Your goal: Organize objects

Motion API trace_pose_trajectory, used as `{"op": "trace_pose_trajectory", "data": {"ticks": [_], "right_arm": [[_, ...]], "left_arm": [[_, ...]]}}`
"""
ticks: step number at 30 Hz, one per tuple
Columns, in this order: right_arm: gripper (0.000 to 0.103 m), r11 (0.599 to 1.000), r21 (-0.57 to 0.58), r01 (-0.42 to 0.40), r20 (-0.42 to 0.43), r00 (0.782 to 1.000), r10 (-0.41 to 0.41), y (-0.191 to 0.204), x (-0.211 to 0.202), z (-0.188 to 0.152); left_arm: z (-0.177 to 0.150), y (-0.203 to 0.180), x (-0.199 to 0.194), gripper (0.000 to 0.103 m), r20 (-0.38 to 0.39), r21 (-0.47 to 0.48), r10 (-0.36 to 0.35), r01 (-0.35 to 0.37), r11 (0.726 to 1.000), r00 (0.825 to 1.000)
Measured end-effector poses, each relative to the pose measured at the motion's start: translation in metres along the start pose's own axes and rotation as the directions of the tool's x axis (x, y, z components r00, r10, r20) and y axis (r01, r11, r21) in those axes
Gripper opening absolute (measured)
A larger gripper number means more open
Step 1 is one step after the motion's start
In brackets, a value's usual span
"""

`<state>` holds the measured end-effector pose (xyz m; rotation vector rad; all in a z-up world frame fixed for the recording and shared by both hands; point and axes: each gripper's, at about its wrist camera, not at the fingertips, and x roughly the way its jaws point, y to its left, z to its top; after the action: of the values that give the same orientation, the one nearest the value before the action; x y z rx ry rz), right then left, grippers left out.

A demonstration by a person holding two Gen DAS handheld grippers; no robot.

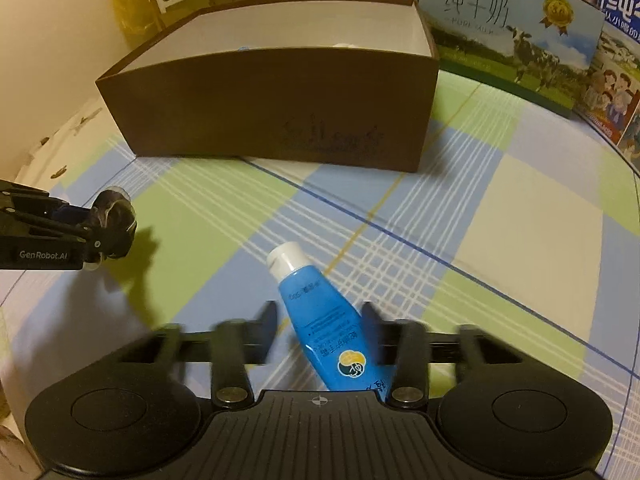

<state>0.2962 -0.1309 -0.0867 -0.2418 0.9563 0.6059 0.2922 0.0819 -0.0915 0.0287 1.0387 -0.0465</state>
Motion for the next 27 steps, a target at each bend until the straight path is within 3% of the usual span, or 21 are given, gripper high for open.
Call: {"op": "trace_pose_trajectory", "data": {"ticks": [13, 19, 27], "right_arm": [[0.048, 0.991, -0.134, -0.022, -0.04, 0.999, 0.017, -0.001, 0.037, 0.006], [0.032, 0.98, -0.195, -0.034, -0.041, 0.999, 0.026, 0.007, 0.04, 0.008], [0.029, 0.993, -0.099, -0.062, 0.04, 0.997, 0.066, 0.007, 0.014, 0.014]], "left_arm": [[-0.002, 0.005, 0.002, 0.032, -0.01, -0.016, 0.006, -0.006, 1.0, 1.0], [0.0, 0.007, 0.001, 0.032, -0.007, -0.019, 0.006, -0.006, 1.0, 1.0], [0.008, 0.008, -0.01, 0.032, 0.023, -0.017, -0.007, 0.007, 1.0, 1.0]]}}
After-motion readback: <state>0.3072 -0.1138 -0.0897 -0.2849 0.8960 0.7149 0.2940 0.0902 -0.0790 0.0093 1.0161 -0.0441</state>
